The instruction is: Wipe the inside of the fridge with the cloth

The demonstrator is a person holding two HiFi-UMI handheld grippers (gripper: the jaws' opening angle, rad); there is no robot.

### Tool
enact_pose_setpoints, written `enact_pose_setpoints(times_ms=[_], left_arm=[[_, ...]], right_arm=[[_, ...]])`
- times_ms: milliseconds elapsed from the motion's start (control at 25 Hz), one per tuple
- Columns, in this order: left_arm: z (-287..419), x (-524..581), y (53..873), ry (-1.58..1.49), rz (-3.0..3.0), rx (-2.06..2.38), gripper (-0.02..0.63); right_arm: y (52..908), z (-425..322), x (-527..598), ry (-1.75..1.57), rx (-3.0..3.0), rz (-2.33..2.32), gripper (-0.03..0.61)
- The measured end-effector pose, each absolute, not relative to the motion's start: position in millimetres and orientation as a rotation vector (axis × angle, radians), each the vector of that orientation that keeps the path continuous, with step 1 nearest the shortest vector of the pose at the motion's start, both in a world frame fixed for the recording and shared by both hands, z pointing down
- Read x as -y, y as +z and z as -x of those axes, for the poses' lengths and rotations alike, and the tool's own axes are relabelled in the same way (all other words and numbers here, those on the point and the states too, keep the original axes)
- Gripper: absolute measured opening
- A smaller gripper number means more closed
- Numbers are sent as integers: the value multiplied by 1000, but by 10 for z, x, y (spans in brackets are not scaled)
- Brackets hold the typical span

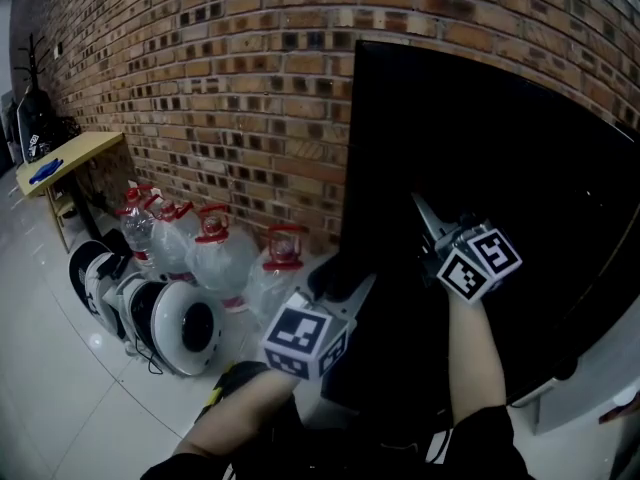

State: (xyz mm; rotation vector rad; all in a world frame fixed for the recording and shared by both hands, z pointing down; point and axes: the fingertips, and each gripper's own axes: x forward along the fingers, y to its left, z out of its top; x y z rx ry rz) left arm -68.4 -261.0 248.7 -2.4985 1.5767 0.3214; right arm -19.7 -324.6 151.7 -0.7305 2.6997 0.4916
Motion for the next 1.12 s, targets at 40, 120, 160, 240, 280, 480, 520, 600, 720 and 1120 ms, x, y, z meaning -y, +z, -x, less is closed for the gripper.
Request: enact_pose_setpoints(times_ms=[40,120,160,240,280,480,520,600,720,1120], left_arm=[[686,2614,2495,318,2497,-1579,233],[697,2620,2506,305,2491,-1584,232],[700,2623,2506,298,2489,-1586,232],[698,2630,2506,287,2490,-1586,232],[691,2631,2504,286,2491,-1584,232],[663,2654,2522,273,2499,-1577,232],[661,2657,2522,276,2499,-1576,233],[655,2660,2526,281,2504,-1573,233],[661,2666,2533,285,2506,-1571,233],[659,2697,2541,272,2543,-1554,239]], right_arm=[[1525,188,3348,474,-2699,754,80],[1541,179,3553,439,-2696,801,80],[1546,174,3650,421,-2697,821,80],[1559,156,3826,390,-2705,867,80],[1570,142,3910,378,-2708,891,80],[1597,88,4249,366,-2712,964,80],[1598,80,4300,369,-2710,974,80],[1623,47,4422,363,-2698,1009,80],[1647,26,4577,345,-2672,1062,80],[1747,31,5036,274,-2663,1154,80]])
